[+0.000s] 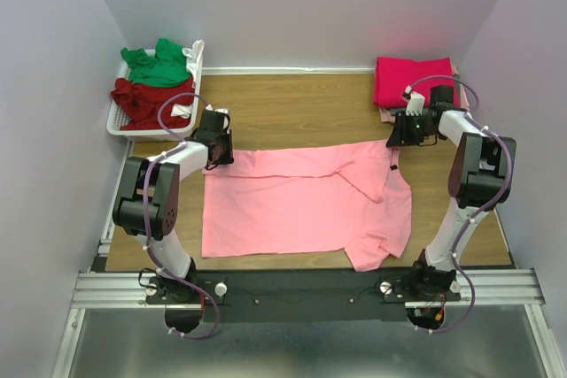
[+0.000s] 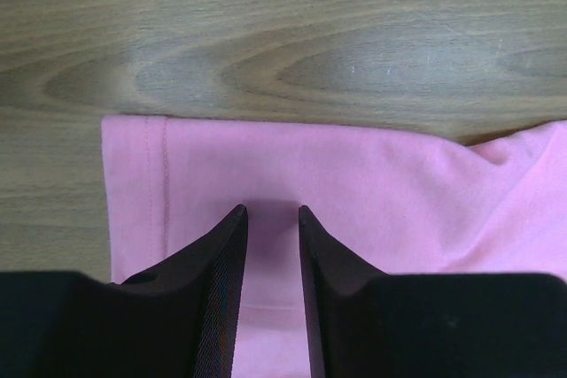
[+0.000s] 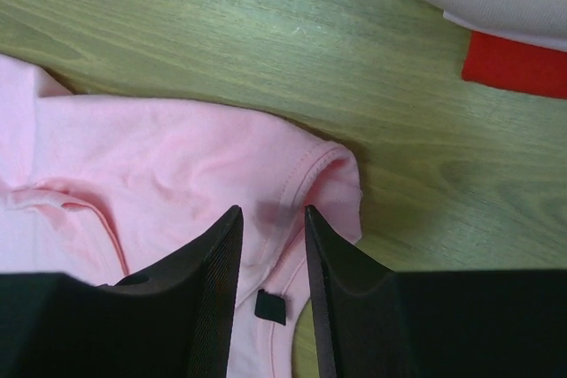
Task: Fold and stack the t-shirts
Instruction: Fold the tshirt
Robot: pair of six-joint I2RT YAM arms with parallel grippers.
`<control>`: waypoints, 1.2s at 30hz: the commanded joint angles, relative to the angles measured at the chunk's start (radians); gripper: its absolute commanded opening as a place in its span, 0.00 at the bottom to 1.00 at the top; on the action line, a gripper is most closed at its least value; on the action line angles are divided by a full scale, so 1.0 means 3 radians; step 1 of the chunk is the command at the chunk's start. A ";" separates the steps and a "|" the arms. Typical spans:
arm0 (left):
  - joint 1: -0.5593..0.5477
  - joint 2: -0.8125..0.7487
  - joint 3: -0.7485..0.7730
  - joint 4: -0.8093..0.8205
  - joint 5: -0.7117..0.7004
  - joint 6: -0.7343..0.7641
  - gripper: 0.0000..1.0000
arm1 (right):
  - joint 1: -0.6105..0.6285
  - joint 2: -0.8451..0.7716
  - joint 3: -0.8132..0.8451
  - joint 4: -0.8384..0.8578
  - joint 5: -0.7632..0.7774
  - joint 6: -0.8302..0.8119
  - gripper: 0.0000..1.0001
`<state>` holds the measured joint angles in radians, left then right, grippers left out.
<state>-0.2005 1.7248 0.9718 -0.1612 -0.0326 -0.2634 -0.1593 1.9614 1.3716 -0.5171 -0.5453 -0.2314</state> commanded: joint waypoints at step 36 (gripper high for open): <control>0.0172 0.0182 0.0079 -0.0035 -0.0157 0.0004 0.31 | -0.0032 0.0375 0.0541 0.0271 0.0345 0.0306 0.00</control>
<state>-0.1623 1.7470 0.9874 -0.1581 -0.0456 -0.2592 -0.1593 2.0689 1.5002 -0.4870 -0.5079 -0.1585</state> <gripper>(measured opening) 0.308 0.012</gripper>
